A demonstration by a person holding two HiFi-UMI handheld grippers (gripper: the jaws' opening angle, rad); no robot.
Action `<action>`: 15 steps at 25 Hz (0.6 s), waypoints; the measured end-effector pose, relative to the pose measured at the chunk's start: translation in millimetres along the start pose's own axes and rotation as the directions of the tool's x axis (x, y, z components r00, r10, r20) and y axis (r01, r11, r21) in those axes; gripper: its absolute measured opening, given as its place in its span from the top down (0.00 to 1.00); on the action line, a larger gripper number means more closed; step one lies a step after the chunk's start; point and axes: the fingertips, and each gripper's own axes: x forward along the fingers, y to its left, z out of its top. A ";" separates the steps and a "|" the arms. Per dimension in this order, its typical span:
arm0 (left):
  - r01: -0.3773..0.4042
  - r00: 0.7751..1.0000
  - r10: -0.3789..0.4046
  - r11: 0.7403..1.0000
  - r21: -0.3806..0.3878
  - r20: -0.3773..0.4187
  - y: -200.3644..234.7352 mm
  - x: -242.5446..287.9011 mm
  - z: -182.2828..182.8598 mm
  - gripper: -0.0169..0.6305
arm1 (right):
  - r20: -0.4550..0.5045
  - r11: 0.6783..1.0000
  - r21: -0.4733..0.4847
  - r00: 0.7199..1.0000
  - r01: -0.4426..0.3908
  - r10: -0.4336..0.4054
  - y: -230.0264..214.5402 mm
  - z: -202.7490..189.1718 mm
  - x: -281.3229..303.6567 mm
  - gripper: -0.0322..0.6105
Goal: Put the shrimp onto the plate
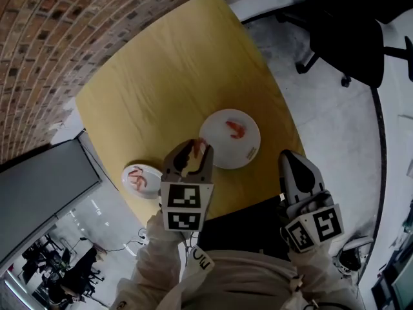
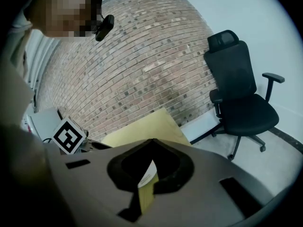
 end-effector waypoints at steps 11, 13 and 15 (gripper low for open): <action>0.034 0.999 -0.030 0.995 0.099 -0.035 -24.6 33.7 16.8 0.73 | 0.015 0.997 0.042 0.998 0.064 -0.064 -33.7 3.0 -13.1 0.91; 0.034 0.999 -0.030 0.993 0.111 -0.035 -26.1 39.4 19.3 0.73 | 0.013 0.997 0.045 0.998 0.069 -0.069 -36.9 3.1 -13.1 0.91; 0.030 0.999 -0.026 0.992 0.124 -0.035 -27.4 45.0 21.3 0.73 | 0.012 0.996 0.049 0.997 0.078 -0.078 -41.9 3.1 -13.5 0.91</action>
